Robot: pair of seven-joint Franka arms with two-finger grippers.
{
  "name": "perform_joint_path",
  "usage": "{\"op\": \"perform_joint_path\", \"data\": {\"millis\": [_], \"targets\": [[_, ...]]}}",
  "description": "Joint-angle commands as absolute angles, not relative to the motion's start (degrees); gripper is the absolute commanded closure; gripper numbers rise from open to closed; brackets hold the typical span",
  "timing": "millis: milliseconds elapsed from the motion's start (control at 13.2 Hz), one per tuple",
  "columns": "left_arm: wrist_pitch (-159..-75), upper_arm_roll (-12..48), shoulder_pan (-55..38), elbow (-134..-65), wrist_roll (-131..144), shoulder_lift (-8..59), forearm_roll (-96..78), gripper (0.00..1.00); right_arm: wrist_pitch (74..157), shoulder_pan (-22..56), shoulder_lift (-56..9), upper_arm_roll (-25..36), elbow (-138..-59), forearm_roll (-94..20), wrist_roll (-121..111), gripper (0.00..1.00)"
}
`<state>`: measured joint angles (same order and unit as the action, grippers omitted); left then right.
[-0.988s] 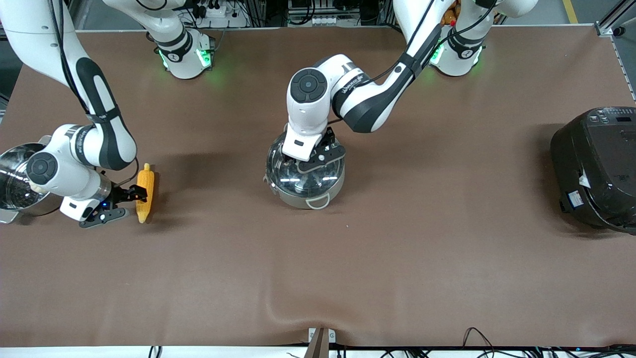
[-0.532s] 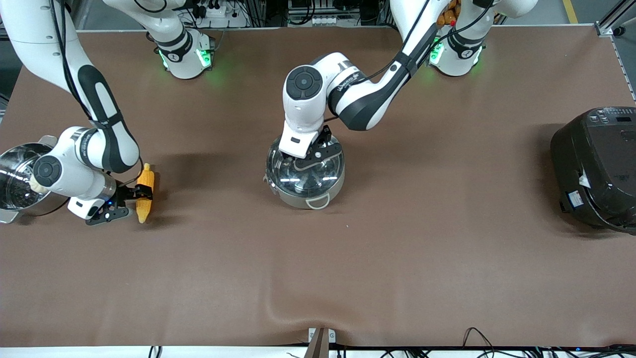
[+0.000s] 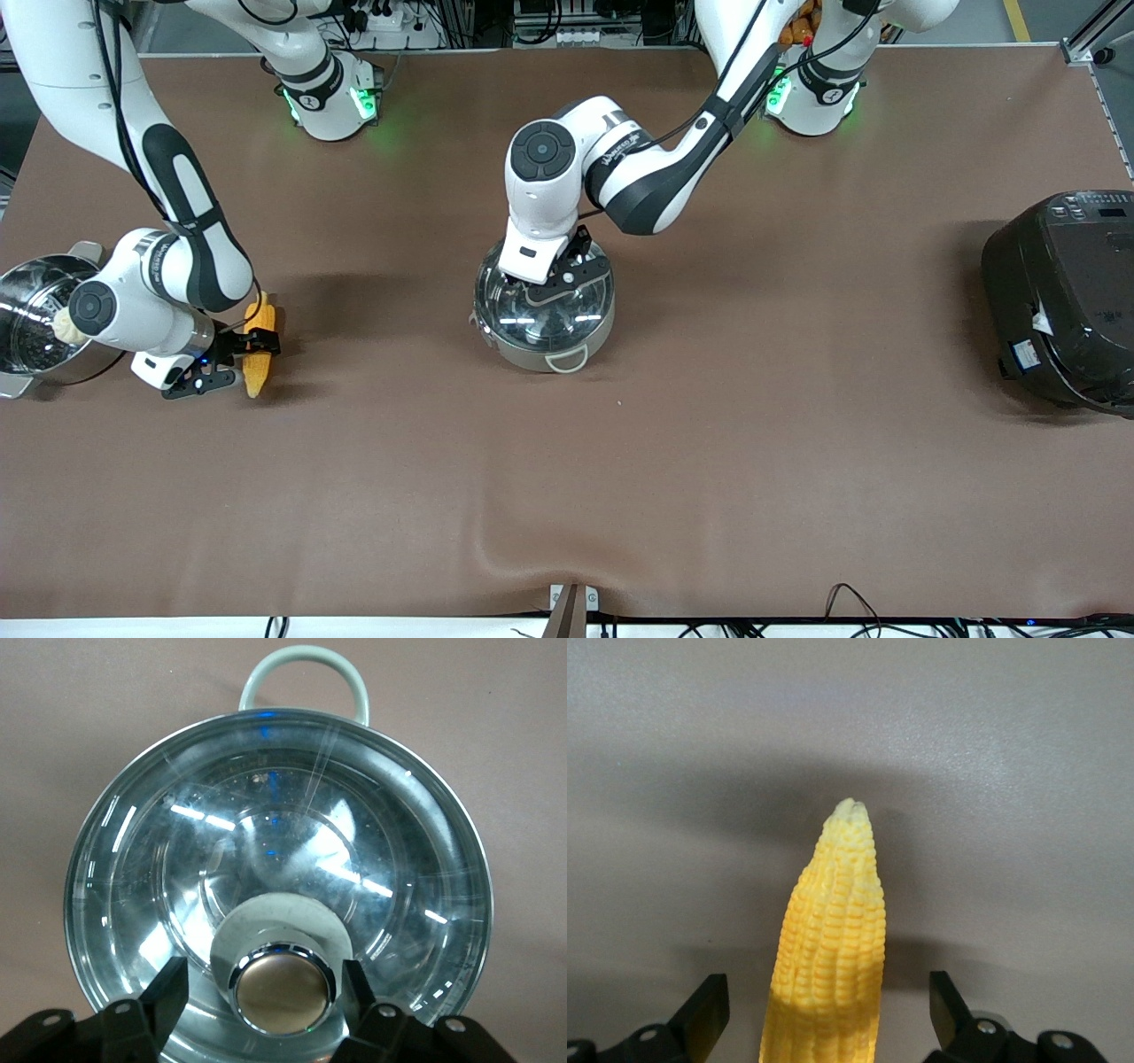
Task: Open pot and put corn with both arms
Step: 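Grasp the lid knob with the left gripper while the right gripper grasps the corn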
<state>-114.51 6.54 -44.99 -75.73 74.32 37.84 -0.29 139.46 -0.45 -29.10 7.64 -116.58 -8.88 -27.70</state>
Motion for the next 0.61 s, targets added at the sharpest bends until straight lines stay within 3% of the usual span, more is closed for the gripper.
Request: {"op": "perform_joint_path", "data": {"millis": [0, 152, 380, 532], "targets": [[-114.1, 6.0, -45.6, -74.6, 75.9, 38.5, 0.1, 0.22, 140.2, -0.8, -29.1, 6.9, -116.9, -10.3, -29.9, 0.2], [-114.1, 6.0, -45.5, -74.6, 75.8, 38.5, 0.1, 0.22, 140.1, -0.5, -29.1, 6.9, -116.6, -10.3, -31.5, 0.53], [-114.1, 6.0, -45.5, -74.6, 75.9, 38.7, 0.0, 0.28, 139.8, -0.3, -28.9, 6.9, -116.4, -10.3, -32.2, 0.85], [-114.2, 6.0, -45.6, -74.5, 75.9, 39.2, 0.0, 0.29, 139.3, -0.2, -28.6, 6.9, -115.8, -10.3, -31.6, 0.89]]}}
